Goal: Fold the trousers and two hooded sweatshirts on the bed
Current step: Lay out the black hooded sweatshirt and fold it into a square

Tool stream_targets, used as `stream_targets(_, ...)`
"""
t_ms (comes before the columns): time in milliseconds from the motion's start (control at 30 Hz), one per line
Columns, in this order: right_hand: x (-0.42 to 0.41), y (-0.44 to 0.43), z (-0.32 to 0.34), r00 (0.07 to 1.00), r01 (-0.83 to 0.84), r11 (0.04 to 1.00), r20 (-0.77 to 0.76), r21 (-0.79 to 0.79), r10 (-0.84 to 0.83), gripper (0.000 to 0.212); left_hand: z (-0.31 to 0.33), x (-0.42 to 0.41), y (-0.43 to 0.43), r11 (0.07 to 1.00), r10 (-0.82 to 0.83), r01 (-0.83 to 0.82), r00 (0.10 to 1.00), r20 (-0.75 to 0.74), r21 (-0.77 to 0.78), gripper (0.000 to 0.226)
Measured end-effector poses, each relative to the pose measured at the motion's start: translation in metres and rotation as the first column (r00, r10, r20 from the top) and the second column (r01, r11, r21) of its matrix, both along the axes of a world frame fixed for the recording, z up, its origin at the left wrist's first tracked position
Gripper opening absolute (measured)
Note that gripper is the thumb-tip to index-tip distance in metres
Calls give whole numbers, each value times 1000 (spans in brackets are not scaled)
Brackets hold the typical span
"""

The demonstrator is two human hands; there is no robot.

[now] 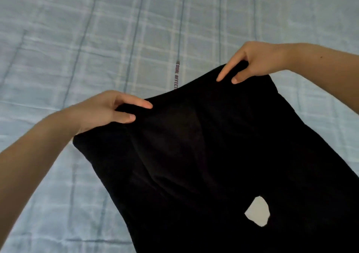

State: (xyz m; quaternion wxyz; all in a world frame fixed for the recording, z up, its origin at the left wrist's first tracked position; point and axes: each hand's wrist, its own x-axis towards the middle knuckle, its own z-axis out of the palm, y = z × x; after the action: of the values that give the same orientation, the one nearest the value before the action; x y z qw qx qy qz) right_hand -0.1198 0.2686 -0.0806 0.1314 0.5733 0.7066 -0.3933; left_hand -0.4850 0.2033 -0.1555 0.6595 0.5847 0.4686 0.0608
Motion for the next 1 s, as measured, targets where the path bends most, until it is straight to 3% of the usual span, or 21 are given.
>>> stream_targets(133,-20,30,26,990,111,985,-102,132,-98,37,32,-25,63,985,49,-34,995,-83,170,47)
stream_targets(267,-29,26,25,993,99,992,-77,74,-94,43,42,-33,71,997,6,0,997,-72,82,44)
stream_targets(400,-18,7,36,995,84,993,-62,82,-79,47,54,-30,47,995,96,-96,994,44,0,44)
stream_targets(633,21,-38,78,992,94,993,-86,73,-87,47,102,3,-15,995,94,-99,987,127,30,46)
stream_targets(900,106,-130,90,995,-26,998,-96,-64,19,51,104,84,-149,948,279,-206,906,320,-243,51)
stream_targets(1000,140,-165,71,990,-111,985,-106,-133,97,52,85,118,-204,915,325,-211,892,316,-344,51)
